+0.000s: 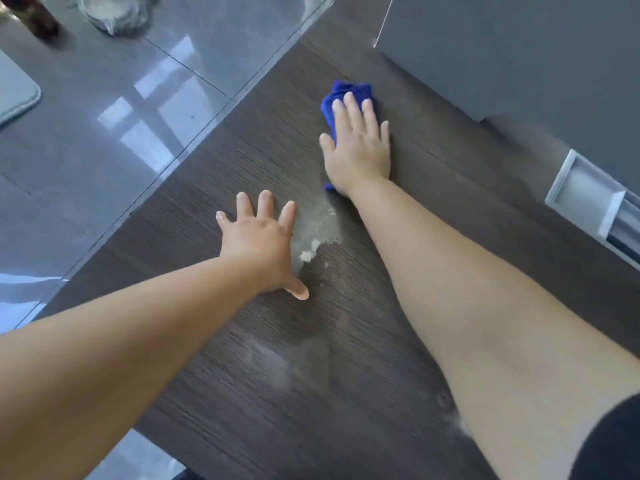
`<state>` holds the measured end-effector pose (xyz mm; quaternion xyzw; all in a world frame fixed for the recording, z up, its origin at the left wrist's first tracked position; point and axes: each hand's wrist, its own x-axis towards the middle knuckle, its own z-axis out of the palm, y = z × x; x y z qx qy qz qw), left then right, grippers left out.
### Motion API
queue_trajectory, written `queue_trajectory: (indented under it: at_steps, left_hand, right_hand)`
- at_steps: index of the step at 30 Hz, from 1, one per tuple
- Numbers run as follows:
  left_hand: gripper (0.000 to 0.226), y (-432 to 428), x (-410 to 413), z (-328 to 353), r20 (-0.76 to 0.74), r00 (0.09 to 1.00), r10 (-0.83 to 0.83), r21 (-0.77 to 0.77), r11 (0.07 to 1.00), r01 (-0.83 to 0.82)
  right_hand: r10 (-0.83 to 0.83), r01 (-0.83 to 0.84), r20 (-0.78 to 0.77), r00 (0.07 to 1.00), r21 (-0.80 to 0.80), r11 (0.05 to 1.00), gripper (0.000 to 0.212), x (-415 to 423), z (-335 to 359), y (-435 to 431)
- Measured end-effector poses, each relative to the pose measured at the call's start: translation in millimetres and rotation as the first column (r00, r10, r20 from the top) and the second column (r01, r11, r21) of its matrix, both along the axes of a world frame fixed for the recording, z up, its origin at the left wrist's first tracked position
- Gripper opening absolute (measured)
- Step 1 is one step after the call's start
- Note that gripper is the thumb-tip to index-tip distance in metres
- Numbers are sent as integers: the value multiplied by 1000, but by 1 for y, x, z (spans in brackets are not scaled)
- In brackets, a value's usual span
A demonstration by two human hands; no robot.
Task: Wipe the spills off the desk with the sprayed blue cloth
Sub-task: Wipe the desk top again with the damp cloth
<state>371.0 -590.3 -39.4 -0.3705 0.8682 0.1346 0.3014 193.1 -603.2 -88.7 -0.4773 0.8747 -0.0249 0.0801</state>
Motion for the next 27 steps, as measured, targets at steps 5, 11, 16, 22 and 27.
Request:
queue_trajectory:
  at_steps: [5,11,16,22,27]
  left_hand:
    - [136,-1,0,0,-13,1000,2,6,1000,-2]
    - [135,0,0,0,-33,999,16,8,1000,-16]
    - [134,0,1,1,-45,999,26,-12,1000,-26]
    - [135,2,5,0,-100,995,28,-21,999,-30]
    - [119,11,21,-3,-246,963,106,12,994,-106]
  right_hand:
    - [339,-339,13,941,-12,941,60,-12,4,95]
    - [-183,183,-52,982,6,983,59,-29,-1,72]
    - [227,-227,-9,974,-66,972,60,58,-3,116]
    - [252,-252,-12,968,24,967,56,-3,3,205]
    - [-278,278,-33,960,2,961,60,40,1,134]
